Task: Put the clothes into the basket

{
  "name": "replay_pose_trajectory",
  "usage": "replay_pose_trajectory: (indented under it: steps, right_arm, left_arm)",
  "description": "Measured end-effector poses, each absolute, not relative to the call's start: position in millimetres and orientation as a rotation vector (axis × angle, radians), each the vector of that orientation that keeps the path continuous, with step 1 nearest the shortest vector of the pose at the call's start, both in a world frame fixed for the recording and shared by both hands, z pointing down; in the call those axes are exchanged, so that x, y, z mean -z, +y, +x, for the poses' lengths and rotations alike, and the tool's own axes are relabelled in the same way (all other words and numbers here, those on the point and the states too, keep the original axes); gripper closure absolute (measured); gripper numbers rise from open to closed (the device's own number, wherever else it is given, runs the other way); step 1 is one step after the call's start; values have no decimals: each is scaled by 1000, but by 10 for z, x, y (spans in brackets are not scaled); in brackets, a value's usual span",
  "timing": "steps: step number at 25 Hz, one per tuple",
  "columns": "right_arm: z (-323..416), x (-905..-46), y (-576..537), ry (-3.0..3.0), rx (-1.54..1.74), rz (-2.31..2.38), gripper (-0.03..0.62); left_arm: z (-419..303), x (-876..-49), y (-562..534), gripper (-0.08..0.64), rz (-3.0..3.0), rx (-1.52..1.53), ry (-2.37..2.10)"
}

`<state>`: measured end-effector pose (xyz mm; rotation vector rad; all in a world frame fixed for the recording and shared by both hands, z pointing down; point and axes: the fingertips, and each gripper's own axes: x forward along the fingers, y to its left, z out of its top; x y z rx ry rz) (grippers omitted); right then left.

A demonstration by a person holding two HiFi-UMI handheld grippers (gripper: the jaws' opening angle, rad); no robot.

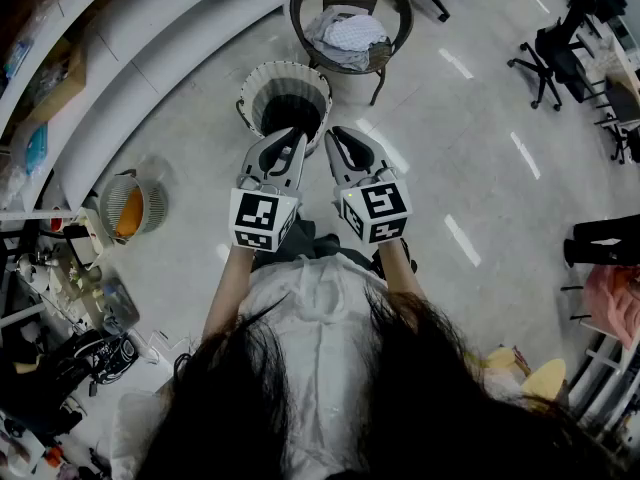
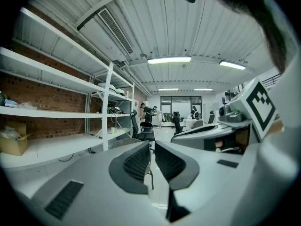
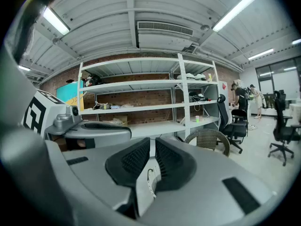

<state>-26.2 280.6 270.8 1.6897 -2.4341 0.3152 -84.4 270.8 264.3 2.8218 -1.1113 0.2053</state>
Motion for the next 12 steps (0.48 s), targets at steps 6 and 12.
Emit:
replay_pose_trajectory:
  steps: [6, 12]
  right_arm:
    - [-292, -2728, 2665, -2446, -328, 1701, 541]
    - [-318, -2769, 2525, -2429, -338, 1730, 541]
  left_arm:
    - [-903, -2677, 2549, 514, 2819, -210, -1111]
    - [-1004, -2690, 2332, 514, 2839, -219, -1119]
